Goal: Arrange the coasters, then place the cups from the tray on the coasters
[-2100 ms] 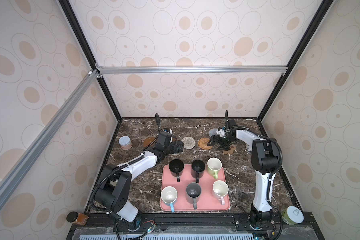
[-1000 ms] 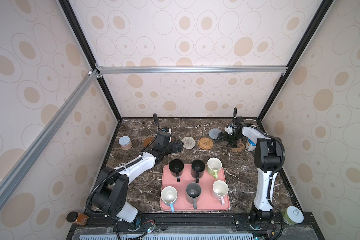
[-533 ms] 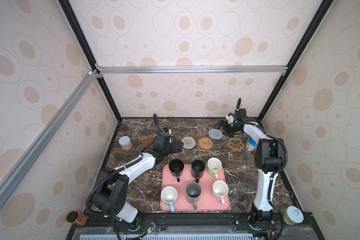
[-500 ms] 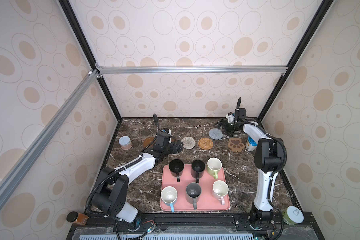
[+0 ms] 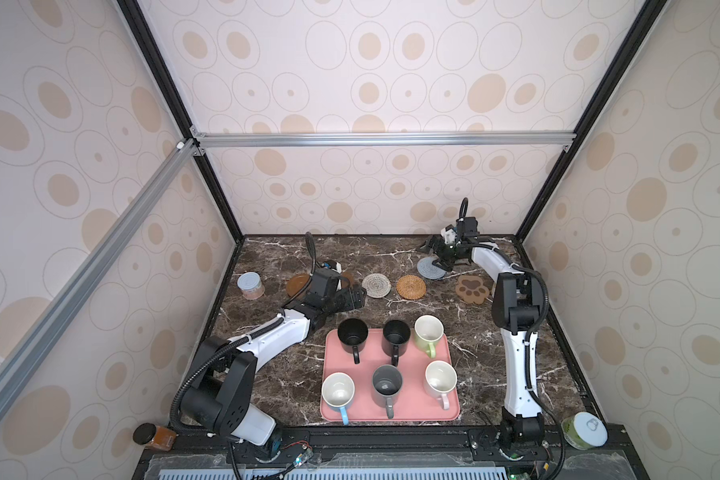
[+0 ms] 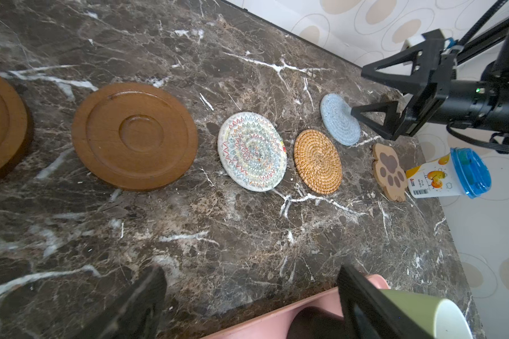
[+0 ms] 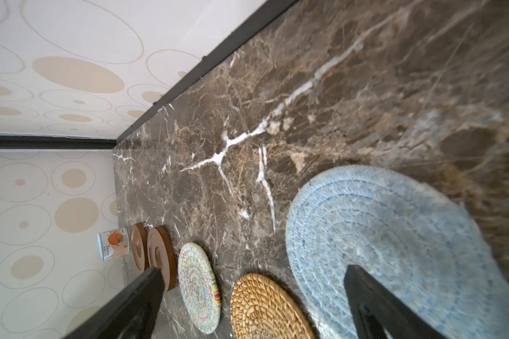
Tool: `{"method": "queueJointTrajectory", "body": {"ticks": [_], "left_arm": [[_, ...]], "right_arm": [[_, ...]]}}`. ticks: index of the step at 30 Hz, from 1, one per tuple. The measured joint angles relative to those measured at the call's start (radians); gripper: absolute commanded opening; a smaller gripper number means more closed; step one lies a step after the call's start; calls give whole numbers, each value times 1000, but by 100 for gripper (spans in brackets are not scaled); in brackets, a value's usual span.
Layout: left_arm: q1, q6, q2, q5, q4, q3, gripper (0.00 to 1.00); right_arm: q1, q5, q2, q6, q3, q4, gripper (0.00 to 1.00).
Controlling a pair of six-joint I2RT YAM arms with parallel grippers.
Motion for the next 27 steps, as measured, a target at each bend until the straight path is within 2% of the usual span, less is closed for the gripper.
{"method": "queueJointTrajectory", "body": {"ticks": [5,6,18,27], "left_arm": [[0,0,0,-1,4,0,95],[0,0,0,-1,4,0,100],[0,-2,0,-2,5,7,100],[0,-2,0,-1,5,19,100]], "right_arm": [[1,28,18,-39,10,-72,100],[1,36,18,-50,13,-85,100],[2,136,-68,-174,-98,-152,100],[1,152,-152,-238,-227,-169,100]]}}
